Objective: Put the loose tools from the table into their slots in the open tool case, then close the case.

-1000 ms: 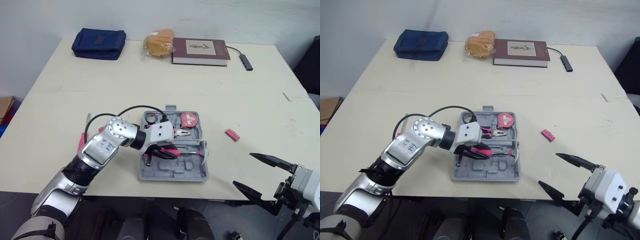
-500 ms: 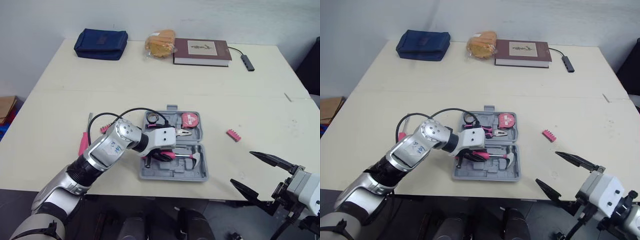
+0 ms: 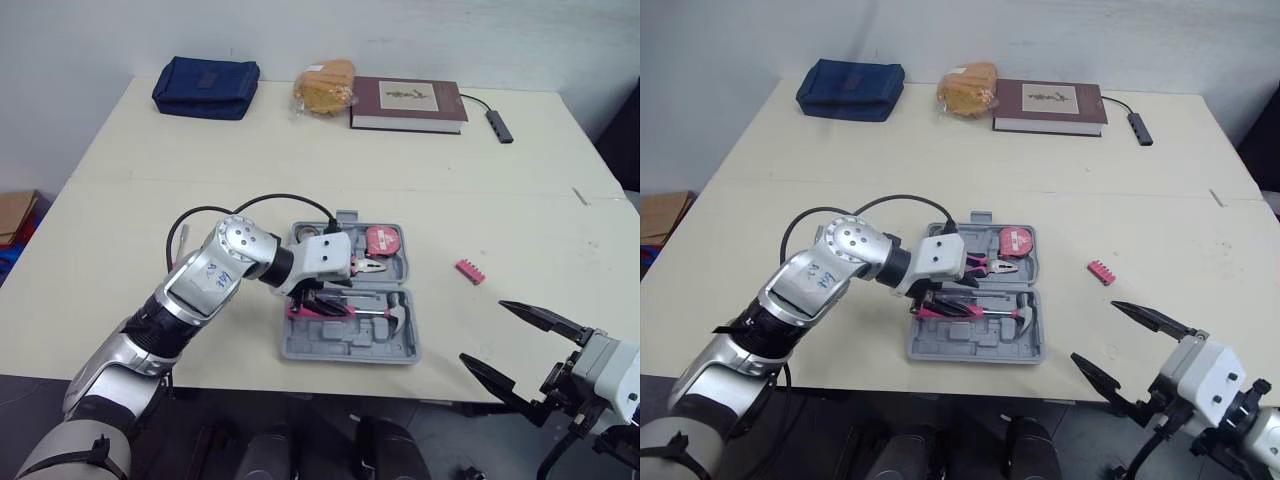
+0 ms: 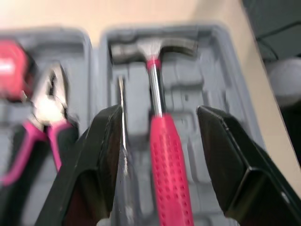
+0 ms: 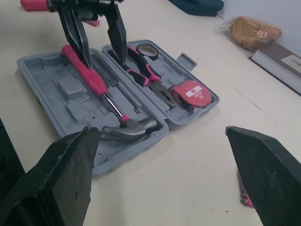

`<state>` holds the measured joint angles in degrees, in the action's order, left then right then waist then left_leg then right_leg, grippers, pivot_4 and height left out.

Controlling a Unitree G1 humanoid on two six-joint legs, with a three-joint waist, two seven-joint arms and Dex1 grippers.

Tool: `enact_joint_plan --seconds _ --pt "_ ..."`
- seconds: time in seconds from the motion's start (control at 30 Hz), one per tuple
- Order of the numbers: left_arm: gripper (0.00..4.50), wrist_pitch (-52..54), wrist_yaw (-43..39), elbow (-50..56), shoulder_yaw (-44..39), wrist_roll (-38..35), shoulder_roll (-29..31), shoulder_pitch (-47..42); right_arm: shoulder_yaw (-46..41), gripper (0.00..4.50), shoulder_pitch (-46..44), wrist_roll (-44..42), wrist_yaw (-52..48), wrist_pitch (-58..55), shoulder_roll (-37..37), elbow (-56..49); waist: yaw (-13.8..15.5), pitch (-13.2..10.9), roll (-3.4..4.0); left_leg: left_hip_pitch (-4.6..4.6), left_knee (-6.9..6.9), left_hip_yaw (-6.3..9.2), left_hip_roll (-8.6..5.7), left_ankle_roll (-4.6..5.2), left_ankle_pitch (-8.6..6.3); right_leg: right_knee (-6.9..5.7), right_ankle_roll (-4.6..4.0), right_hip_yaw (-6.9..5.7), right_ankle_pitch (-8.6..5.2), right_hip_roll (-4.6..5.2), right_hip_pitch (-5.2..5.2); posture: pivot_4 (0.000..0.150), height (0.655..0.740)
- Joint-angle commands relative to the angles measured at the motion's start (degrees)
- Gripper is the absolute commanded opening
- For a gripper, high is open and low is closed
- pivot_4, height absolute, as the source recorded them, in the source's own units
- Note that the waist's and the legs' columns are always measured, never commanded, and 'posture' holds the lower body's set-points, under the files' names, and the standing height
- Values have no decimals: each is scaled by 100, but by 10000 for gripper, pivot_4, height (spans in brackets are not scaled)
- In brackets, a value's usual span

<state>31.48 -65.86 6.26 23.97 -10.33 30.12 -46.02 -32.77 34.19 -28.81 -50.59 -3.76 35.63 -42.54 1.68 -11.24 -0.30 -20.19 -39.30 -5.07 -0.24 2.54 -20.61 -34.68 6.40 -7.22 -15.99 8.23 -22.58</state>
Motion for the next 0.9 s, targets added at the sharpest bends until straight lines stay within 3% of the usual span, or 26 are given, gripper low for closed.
enact_joint_plan --seconds 0.03,0.1,0.13,0.27,0.53,0.9 --pt "12331 -1094 -110 -516 -457 -274 -258 225 -131 45000 33 12 -12 138 -18 -50 -3 0 0 0 -1 0 0 0 0 0 0 -1 0 0 0 1500 7400" --pt "1915 -1564 -194 -822 -588 -393 -453 476 -105 45000 56 61 -15 168 -41 -21 -11 0 0 -2 -2 1 1 0 0 0 0 -4 0 -1 -1 1500 7400" --pt "453 -1765 -242 -949 -502 -271 -417 594 -97 45000 86 92 -33 194 -50 -9 -15 0 0 1 -2 -1 0 0 0 -3 0 -4 0 0 0 1500 7400" --pt "453 -1758 229 -1234 -458 52 -579 780 -114 45000 174 42 -33 187 -88 -22 -14 0 0 -1 -2 -3 -1 1 0 -2 1 -9 1 -1 -1 1500 7400" --pt "453 -1367 85 -1120 -229 202 -486 982 -136 45000 233 19 -56 242 -118 49 -12 0 0 0 -2 0 -1 2 0 -2 2 -7 1 1 1 1500 7400" --pt "453 -1746 121 -1174 -205 325 -542 1112 -48 45000 88 54 -78 277 -77 217 -6 1 0 0 -2 1 -1 2 0 -2 2 -5 1 4 1 1500 7400"
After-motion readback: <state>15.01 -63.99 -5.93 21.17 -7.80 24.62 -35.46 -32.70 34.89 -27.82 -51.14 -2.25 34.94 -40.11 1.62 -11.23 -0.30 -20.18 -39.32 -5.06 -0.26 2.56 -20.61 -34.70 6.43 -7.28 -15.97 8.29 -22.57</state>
